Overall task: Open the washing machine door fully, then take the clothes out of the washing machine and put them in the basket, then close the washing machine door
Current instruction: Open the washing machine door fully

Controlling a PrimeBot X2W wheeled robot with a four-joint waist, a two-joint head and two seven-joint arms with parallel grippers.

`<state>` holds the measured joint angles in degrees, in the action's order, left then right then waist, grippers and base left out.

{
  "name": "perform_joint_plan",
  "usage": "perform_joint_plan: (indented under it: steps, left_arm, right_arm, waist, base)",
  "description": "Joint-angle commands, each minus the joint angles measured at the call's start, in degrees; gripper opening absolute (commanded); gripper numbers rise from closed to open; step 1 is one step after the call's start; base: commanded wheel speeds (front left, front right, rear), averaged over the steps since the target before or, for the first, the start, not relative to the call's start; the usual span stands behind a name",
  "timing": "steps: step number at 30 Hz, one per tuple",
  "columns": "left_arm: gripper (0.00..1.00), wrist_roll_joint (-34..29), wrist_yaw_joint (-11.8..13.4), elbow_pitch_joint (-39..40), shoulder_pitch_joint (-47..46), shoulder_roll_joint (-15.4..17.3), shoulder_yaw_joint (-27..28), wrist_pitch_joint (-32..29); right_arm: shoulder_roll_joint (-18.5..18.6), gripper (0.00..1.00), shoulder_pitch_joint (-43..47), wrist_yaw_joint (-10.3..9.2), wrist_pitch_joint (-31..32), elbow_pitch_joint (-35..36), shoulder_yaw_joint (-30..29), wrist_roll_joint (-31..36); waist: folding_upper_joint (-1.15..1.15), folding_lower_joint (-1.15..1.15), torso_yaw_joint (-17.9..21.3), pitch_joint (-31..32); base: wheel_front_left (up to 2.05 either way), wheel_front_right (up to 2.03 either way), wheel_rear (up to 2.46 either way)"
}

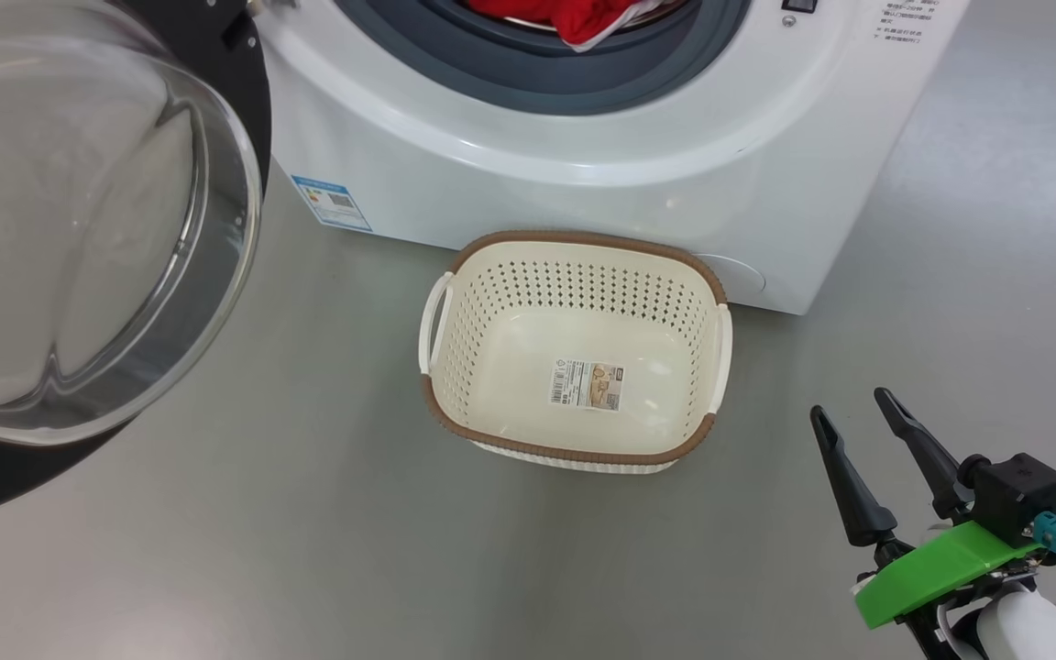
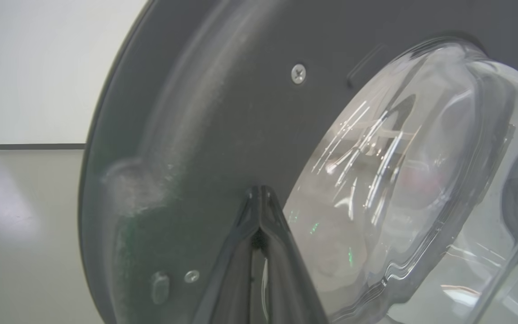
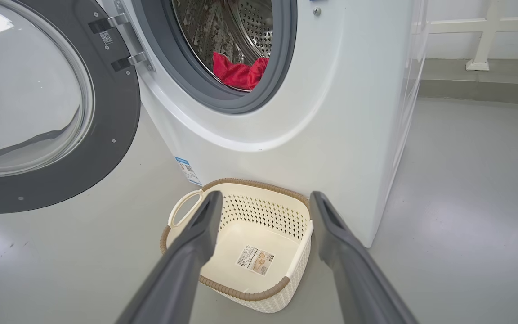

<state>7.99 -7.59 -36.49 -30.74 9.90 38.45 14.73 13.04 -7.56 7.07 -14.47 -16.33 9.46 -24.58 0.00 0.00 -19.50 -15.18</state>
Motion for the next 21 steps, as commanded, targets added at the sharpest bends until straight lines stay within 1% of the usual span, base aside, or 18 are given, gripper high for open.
perform_joint_plan:
  steps: [1,9,21]
  left_arm:
    - [0.00,-0.4,0.2,0.6,-0.7,3.8,2.0,0.3]
    - [0.00,-0.6,0.1,-0.2,-0.4,3.4,2.4,0.3]
    - [0.00,2.5,0.1,4.4,5.3,1.2,-4.3,0.3]
  right_arm:
    - [0.7,1.00,-1.6,0.42,-0.5,1.5,1.2,0.5]
    - [0.5,1.00,-1.0,0.42,-0.5,1.5,0.8,0.7]
    - [0.3,1.00,-0.8,0.42,-0.5,1.0,1.6,0.8]
  waist:
    - [0.00,0.00,0.1,0.1]
    - [0.00,0.00,0.1,0.9]
    - [0.00,0.00,0.2,3.9]
  base:
    - [0.00,0.00,0.00]
    - [0.00,0.00,0.00]
    - [0.00,0.00,0.00]
